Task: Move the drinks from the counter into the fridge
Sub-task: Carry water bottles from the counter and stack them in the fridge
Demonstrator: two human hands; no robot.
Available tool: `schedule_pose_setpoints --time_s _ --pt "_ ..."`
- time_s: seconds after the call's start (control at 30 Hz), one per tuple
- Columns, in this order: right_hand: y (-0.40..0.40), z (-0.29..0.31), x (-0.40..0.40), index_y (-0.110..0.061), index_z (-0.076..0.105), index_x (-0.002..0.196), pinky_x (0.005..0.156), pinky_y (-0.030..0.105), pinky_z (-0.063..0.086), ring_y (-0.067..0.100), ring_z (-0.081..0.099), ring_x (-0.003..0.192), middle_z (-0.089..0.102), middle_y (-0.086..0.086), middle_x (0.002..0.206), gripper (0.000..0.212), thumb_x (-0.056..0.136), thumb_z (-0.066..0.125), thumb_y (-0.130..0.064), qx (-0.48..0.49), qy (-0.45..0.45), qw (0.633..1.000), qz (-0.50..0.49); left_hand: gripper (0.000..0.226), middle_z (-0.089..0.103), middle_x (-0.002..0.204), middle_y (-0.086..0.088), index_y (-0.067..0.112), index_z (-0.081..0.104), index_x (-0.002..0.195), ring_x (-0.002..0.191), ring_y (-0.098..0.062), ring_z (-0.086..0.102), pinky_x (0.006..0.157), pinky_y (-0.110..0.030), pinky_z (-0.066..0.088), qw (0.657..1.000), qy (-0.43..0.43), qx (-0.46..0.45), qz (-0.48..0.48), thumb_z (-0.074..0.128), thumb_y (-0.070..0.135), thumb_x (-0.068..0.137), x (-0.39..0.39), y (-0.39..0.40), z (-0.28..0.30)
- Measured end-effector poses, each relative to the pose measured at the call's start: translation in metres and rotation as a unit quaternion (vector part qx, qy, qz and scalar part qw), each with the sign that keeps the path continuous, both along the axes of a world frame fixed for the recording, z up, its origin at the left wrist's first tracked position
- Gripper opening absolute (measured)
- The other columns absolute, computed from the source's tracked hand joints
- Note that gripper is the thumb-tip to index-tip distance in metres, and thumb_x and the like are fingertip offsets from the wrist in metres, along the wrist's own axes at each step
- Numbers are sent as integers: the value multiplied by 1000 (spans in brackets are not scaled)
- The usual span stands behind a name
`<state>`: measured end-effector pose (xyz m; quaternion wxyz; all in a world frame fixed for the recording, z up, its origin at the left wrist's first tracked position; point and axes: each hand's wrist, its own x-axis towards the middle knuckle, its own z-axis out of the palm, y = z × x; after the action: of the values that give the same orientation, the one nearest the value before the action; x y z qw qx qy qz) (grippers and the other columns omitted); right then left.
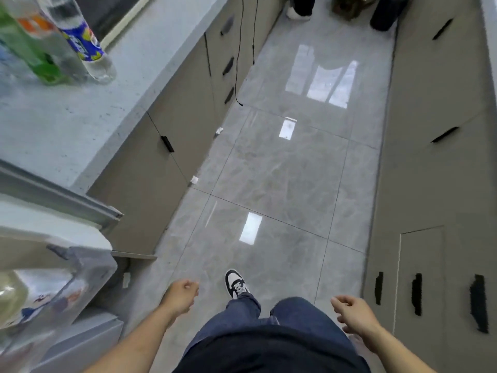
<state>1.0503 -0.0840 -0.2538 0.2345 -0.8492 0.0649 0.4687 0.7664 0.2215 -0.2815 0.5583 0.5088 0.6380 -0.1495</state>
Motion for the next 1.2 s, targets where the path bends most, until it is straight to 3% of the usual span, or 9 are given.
schedule_pose_setpoints --time_s 0.17,0.3,0.5,0.6,0.67,0.77,0.93,1.07,1.2 --pt "53 1 51 -7 68 97 56 29 39 20 45 60 55 7 71 21 95 61 -26 -23 3 998 50 18 66 88 -1 12 64 95 68 -12 57 59 -23 46 993 -99 49 35 53 26 100 86 67 24" --pt "99 -9 94 0 67 98 54 27 36 21 45 59 54 5 70 26 95 61 -25 -44 10 994 104 17 67 91 -1 13 63 97 69 -10 58 58 -21 46 988 -115 53 84 53 28 100 111 96 26" --pt "198 -27 158 -12 64 80 54 28 37 20 47 57 52 4 64 13 88 61 -22 -44 24 976 214 14 68 94 -1 21 61 91 76 -11 62 61 -23 46 980 -45 24 191 54 30 99 96 103 17" --pt "264 -35 192 -8 65 72 53 28 39 19 46 54 53 4 61 22 89 62 -23 -32 23 956 291 18 70 94 -5 21 61 87 76 -18 62 65 -27 46 970 18 16 241 52 31 99 83 94 20" --pt "315 -33 211 -11 64 68 49 25 36 19 43 52 52 3 58 26 91 61 -22 -17 32 938 344 21 71 93 -6 20 61 85 76 -23 63 66 -29 48 958 60 11 279 51 30 99 79 83 27" --pt "391 -28 231 -10 65 77 47 24 35 21 41 58 51 6 65 22 94 60 -23 16 49 917 395 25 70 90 -8 10 63 90 75 -26 63 66 -32 49 934 84 14 346 51 29 100 84 68 37" --pt "483 -22 244 -11 66 90 54 26 42 23 49 64 58 10 75 18 96 61 -27 39 48 883 465 23 66 91 -15 5 62 96 73 -24 57 60 -32 45 872 71 4 485 51 25 102 114 49 50" --pt "533 -20 236 -11 67 88 51 26 41 23 48 59 58 9 70 17 95 62 -26 44 49 856 513 20 63 83 -16 3 61 98 61 -22 51 48 -25 36 830 66 -2 554 52 20 101 135 49 46" --pt "570 -18 212 -10 66 85 47 23 35 20 43 54 57 5 68 14 93 64 -22 44 66 835 545 22 62 73 -11 5 61 87 55 -19 48 46 -22 34 813 49 13 581 54 20 100 144 70 33"
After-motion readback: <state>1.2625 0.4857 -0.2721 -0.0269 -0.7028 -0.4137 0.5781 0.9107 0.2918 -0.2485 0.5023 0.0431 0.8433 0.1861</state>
